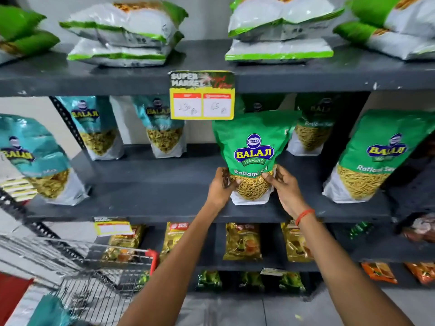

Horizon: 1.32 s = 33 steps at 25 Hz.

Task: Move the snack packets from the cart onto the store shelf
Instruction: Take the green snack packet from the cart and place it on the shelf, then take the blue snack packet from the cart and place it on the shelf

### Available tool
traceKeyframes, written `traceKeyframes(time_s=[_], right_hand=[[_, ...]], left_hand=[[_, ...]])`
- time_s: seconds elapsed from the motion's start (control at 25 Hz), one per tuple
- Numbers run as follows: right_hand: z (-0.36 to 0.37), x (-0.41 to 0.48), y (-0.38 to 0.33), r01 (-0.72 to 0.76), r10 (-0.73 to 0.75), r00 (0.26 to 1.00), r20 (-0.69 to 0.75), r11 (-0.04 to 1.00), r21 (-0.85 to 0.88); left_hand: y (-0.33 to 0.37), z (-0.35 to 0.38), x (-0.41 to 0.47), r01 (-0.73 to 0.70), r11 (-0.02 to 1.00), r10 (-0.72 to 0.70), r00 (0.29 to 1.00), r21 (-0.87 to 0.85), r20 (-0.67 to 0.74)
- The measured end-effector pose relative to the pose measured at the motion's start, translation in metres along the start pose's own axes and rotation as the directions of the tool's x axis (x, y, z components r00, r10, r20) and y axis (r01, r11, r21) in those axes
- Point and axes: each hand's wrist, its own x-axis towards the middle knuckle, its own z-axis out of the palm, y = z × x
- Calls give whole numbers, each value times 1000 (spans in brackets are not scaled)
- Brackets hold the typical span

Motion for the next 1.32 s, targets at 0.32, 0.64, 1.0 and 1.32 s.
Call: traceKeyframes(time_s=[0.32,0.64,1.0,1.32], right_hand=[[-41,42,-3,-69,68,997,24,996,48],[-30,24,-18,-20,16,994,-106,999,-40],[142,-80,4,274,-270,961,53,919,-283],[312,-169,141,45,235,744,625,916,-398]], left_hand=[[18,51,43,37,999,-37,999,15,18],[29,53,30,19,994,-27,997,110,71],[-1,-44,-115,-173,985,158,878,9,-452],[-163,-163,-249,204,923,-376,298,-326,-877]])
